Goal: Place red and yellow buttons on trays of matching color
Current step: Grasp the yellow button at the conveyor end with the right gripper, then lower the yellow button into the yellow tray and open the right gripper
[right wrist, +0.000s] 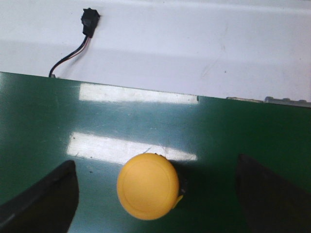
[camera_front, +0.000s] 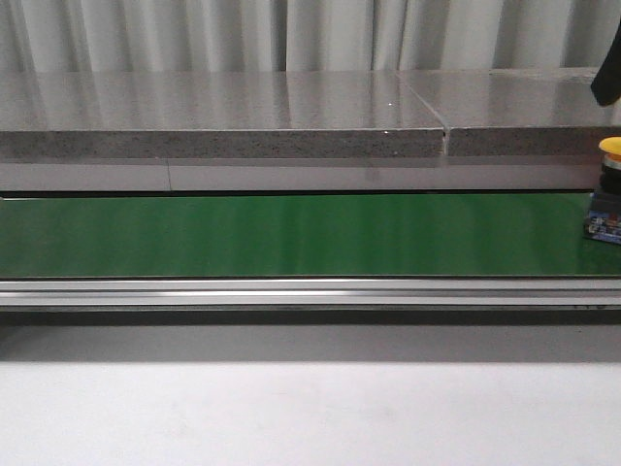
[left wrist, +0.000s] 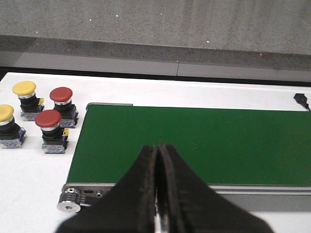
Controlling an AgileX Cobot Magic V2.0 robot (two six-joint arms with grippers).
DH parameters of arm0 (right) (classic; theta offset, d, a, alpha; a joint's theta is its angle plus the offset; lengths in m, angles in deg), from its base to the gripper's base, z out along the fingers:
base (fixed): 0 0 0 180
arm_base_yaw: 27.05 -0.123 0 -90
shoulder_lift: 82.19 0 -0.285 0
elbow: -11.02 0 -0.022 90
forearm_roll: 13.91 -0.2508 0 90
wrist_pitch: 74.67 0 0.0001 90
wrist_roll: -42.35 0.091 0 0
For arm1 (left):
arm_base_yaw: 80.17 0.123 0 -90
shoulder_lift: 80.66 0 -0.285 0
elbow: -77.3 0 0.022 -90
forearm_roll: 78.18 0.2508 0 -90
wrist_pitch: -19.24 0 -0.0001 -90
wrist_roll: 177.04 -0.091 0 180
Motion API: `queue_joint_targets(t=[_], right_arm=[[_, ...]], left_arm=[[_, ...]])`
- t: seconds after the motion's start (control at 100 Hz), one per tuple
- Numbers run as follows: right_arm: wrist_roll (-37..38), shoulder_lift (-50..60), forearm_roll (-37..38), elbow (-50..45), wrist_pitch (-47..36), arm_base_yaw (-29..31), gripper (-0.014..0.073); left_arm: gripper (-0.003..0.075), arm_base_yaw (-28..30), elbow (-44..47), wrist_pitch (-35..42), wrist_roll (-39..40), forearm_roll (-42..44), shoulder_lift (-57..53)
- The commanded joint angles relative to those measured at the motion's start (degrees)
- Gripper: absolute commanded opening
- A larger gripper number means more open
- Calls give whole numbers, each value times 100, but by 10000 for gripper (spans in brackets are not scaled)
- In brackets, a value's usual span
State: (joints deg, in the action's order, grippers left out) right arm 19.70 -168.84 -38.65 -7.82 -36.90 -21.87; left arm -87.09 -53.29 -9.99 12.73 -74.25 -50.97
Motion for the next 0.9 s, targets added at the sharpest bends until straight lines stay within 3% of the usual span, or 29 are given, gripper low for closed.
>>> queue_joint_targets(t=[0.0, 0.17, 0.24, 0.5, 0.89], right_arm=[[-122, -58, -86, 137, -312, 0, 644], [-144, -395, -86, 137, -331, 0, 641], [-144, -505, -86, 137, -337, 0, 601], [-139, -531, -86, 137, -147, 8, 226], [9, -55, -86, 540, 594, 534, 202]], left_arm=[[-19, -26, -149, 395, -11, -27, 34], [-19, -26, -149, 395, -11, -27, 34], [-19, -26, -149, 395, -11, -27, 34], [-19, -26, -149, 395, -11, -27, 34], [-19, -26, -149, 395, -11, -27, 34]])
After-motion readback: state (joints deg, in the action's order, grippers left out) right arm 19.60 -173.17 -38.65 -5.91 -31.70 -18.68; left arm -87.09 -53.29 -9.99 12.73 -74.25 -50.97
